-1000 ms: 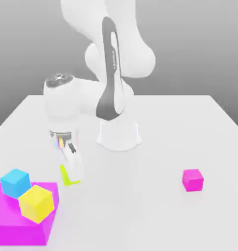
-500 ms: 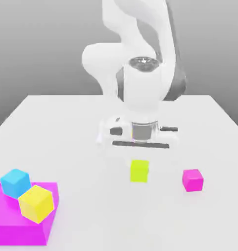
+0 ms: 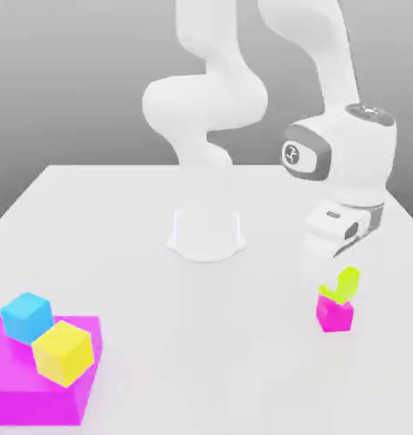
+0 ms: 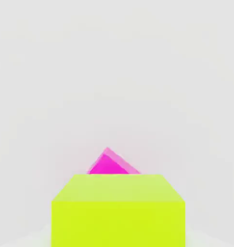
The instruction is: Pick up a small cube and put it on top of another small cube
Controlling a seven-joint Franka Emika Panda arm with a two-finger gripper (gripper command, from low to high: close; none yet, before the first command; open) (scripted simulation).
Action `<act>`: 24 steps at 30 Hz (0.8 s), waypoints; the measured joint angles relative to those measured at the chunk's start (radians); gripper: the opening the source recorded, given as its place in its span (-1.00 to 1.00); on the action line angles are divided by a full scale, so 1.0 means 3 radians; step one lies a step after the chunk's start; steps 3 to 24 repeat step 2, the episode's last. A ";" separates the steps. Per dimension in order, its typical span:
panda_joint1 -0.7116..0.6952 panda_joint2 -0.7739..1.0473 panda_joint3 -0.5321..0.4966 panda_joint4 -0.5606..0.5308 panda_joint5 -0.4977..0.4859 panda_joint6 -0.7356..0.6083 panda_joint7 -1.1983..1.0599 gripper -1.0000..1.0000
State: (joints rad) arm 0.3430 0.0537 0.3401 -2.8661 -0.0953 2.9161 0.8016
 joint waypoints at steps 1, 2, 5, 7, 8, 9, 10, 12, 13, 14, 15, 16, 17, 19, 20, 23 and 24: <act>0.0000 0.0000 0.0000 0.0000 0.0000 0.0000 0.0000 1.00; 0.0000 0.0000 0.0000 0.0000 0.0000 0.0000 0.0000 1.00; 0.0000 0.0000 0.0000 0.0000 0.0000 0.0000 0.0000 1.00; 0.0000 0.0000 0.0000 0.0000 0.0000 0.0000 0.0000 1.00; 0.0000 0.0000 0.0000 0.0000 0.0000 0.0000 0.0000 1.00; 0.0000 0.0000 0.0000 0.0000 0.0000 0.0000 0.0000 1.00; 0.0000 0.0000 0.0000 0.0000 0.0000 0.0000 0.0000 1.00; 0.0000 0.0000 0.0000 0.0000 0.0000 0.0000 0.0000 1.00; 0.0000 0.0000 0.0000 0.0000 0.0000 0.0000 0.0000 1.00; 0.0000 0.0000 0.0000 0.0000 0.0000 0.0000 0.0000 1.00; 0.0000 0.0000 0.0000 0.0000 0.0000 0.0000 0.0000 1.00; 0.0000 0.0000 0.0000 0.0000 0.0000 0.0000 0.0000 1.00; 0.0000 0.0000 0.0000 0.0000 0.0000 0.0000 0.0000 1.00; 0.0000 0.0000 0.0000 0.0000 0.0000 0.0000 0.0000 1.00; 0.0000 0.0000 0.0000 0.0000 0.0000 0.0000 0.0000 1.00; 0.0000 0.0000 0.0000 0.0000 0.0000 0.0000 0.0000 1.00; 0.0000 0.0000 0.0000 0.0000 0.0000 0.0000 0.0000 1.00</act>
